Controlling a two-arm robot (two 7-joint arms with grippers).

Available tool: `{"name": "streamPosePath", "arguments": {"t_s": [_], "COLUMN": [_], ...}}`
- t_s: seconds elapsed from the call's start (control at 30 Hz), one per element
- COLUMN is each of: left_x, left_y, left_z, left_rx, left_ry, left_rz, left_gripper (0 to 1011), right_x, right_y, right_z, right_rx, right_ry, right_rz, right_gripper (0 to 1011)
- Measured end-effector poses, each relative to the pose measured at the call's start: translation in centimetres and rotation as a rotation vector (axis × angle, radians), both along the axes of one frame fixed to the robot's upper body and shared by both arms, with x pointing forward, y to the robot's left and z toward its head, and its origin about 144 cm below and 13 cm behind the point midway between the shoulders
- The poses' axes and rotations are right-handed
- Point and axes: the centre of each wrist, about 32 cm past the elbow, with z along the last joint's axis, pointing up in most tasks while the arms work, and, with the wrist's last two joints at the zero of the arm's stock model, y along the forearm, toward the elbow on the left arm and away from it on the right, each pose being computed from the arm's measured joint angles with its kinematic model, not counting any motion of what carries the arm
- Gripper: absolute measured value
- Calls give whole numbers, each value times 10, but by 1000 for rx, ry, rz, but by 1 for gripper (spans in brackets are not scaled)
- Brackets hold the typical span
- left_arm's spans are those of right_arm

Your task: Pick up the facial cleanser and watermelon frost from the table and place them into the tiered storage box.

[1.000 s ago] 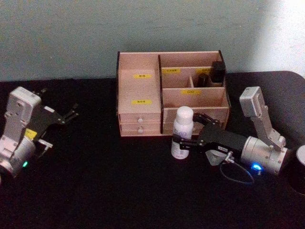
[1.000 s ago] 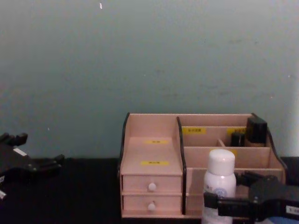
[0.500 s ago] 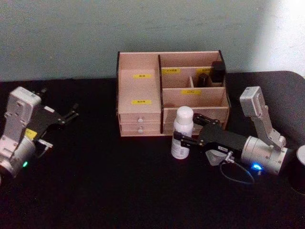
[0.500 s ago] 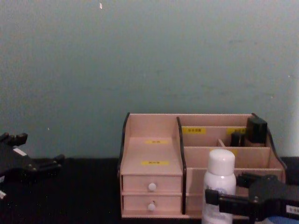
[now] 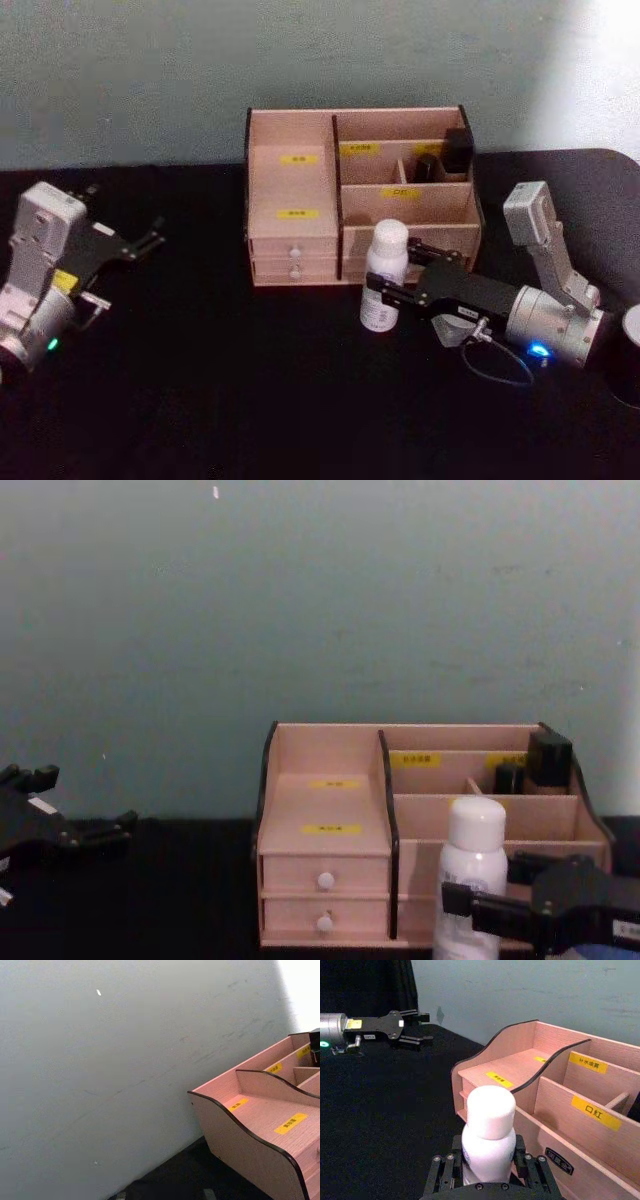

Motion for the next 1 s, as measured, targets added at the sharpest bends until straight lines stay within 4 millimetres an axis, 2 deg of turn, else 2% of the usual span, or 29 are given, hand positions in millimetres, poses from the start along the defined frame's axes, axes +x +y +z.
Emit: {"name": "streamPosePath", "arguments": {"t_s": [0.4, 0.77, 0.8, 1.0], "left_x": [0, 0, 0, 0], "left_y": [0, 0, 0, 0], "left_z": [0, 0, 0, 0], "left_rx": [0, 0, 0, 0], "left_ry": [0, 0, 0, 0], "left_rz": [0, 0, 0, 0], "left_gripper": [1001, 1002, 1001, 1001], "right_x": [-2, -1, 2, 16], "right_y": [-2, -3, -2, 2], "right_z": [8, 46, 54, 68], "right_rx": [19, 110, 128, 146], "right_ry": [-10, -84, -105, -150], "right_rz": [27, 17, 2, -47], "right_gripper": [593, 593, 593, 593]}}
